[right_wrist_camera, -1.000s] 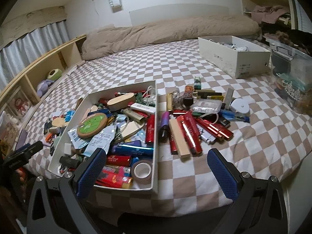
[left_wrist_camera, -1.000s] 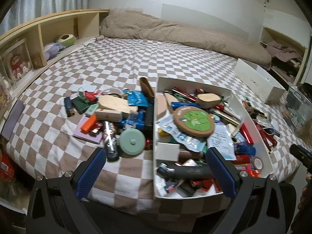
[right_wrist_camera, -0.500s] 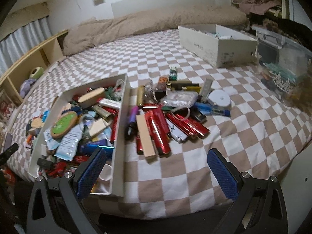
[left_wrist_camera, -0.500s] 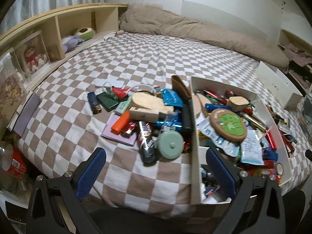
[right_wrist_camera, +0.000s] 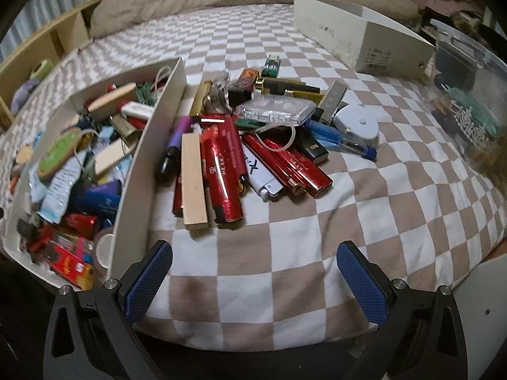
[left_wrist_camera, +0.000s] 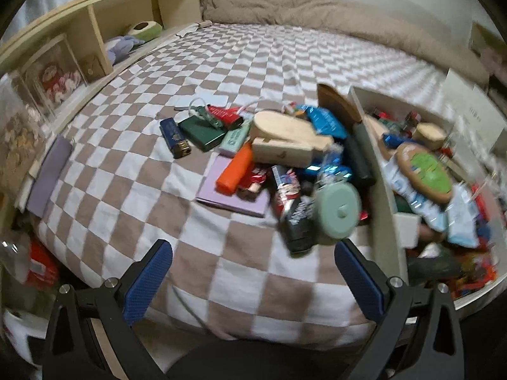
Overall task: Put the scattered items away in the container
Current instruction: 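Reach the right tool to a light wooden block while the left tool approaches a black SAFETY can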
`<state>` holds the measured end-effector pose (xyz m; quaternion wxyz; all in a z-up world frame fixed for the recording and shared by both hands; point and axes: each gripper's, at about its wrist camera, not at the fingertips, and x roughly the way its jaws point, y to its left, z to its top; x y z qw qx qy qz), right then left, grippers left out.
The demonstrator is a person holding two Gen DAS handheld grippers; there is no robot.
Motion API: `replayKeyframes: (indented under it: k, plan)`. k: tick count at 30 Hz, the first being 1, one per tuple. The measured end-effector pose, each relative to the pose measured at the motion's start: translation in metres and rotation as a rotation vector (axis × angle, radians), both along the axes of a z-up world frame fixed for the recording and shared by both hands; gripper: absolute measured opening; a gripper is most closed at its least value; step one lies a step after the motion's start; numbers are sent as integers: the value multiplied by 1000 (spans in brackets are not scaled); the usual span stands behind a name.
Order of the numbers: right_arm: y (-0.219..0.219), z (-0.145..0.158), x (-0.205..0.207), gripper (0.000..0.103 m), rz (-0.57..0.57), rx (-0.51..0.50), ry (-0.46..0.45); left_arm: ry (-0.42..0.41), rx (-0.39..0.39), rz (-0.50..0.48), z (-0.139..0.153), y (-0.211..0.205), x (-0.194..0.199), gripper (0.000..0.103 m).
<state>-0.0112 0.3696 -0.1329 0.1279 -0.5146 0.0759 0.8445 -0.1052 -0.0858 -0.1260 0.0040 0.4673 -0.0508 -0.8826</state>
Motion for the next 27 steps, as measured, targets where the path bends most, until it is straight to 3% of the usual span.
replayKeyframes:
  k: [4, 11, 18, 27]
  plan:
    - [0, -6, -8, 103, 26, 11, -29, -22, -31, -21, -9, -3, -7, 103]
    - [-3, -19, -30, 103, 94, -24, -94, -115, -6, -105, -26, 8, -23, 103]
    - [8, -26, -50, 103, 96, -40, -129, -182, -44, -133, -38, 16, -35, 103]
    - [46, -23, -46, 103, 50, -22, -159, -178, -94, -110, -38, 11, -41, 103]
